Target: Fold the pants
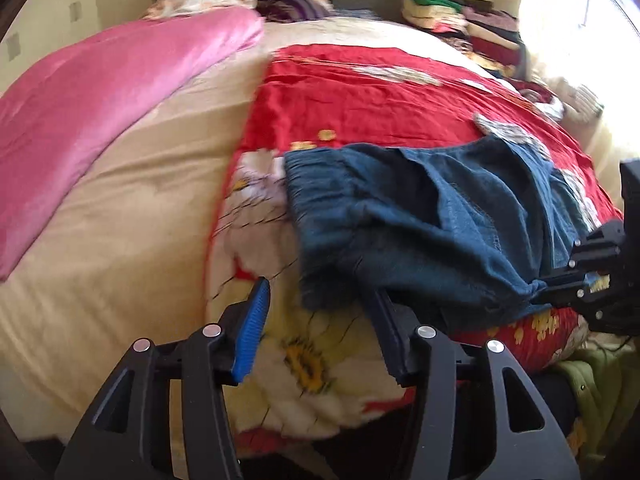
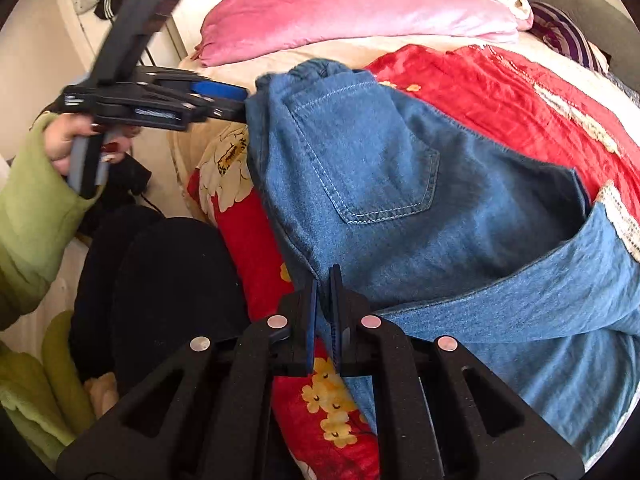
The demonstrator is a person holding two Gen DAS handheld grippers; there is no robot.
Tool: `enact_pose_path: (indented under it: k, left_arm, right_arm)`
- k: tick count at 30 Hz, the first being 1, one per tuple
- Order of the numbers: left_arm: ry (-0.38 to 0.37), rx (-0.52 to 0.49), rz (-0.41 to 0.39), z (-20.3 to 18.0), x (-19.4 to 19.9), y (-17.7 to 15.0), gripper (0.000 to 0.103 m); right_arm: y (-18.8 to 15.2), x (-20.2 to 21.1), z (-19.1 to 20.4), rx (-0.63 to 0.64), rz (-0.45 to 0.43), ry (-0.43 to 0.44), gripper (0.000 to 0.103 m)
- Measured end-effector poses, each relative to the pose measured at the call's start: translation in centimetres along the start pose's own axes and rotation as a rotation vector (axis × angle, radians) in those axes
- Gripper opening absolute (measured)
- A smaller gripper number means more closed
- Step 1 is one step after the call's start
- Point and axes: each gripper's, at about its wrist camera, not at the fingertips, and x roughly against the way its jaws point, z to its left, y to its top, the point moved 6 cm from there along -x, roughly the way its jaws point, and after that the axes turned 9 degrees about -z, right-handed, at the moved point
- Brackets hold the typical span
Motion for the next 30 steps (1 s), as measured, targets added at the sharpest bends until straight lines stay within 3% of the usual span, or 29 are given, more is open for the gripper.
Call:
enact_pose_path:
  k: [3, 6, 9, 12, 14, 17, 21, 25, 28, 30]
  left_arm:
    - [-0.009, 0.033, -0.064, -0.4, 2.3, 1.1, 0.047]
    - [-0.030, 0.005, -0.125, -2.5, 3.5, 2.6, 0.047]
    - [-0.086, -0.035, -0.077, -5.3, 1.0, 2.6, 0.042]
    - [-0.030, -0.078, 0.024, -5.9, -3.0, 0.7, 0.038]
    - [-0.040, -0.058, 0.045, -5.8, -3.7, -0.4, 0.037]
    - [-0.051, -0.042, 0.044, -5.6, -3.9, -1.0, 0.037]
    - [-0.059, -0.028, 0.042, -5.7, -3.8, -1.2, 0.038]
    - [-0.048, -0.011, 0.046, -5.8, -3.4, -1.2, 0.038]
    - [-0.068, 0.016, 0.017, -6.1, -1.7, -0.5, 0.051]
    - [-0.063, 0.017, -0.008, -6.4, -0.6, 0.1, 0.054]
  right_arm:
    - [-0.4, -0.5, 0.0, -0.011, 0.007, 0.003, 0.004]
    - [-0.7, -0.9, 0.1, -0.022, 0.020, 0.007, 0.007]
    - [-0.7, -0.5, 0.2, -0.044, 0.021, 0.036, 0.013]
    - [0.0, 1.2, 0.0, -0.072, -0.030, 0.045, 0.017]
    - [0.7, 2.1, -0.4, -0.094, -0.070, 0.025, 0.028]
    - [1.0, 1.4, -1.8, -0.120, -0.069, -0.028, 0.032]
    - [-1.2, -2.1, -3.4, -0.185, 0.068, -0.076, 0.033]
    - [-1.3, -1.5, -4.0, -0.227, 0.044, -0.053, 0.034]
    - [-0.5, 1.0, -4.3, -0.225, -0.029, -0.052, 0.043]
    - [0.1, 3.0, -5.4, -0.248, -0.083, -0.073, 0.046]
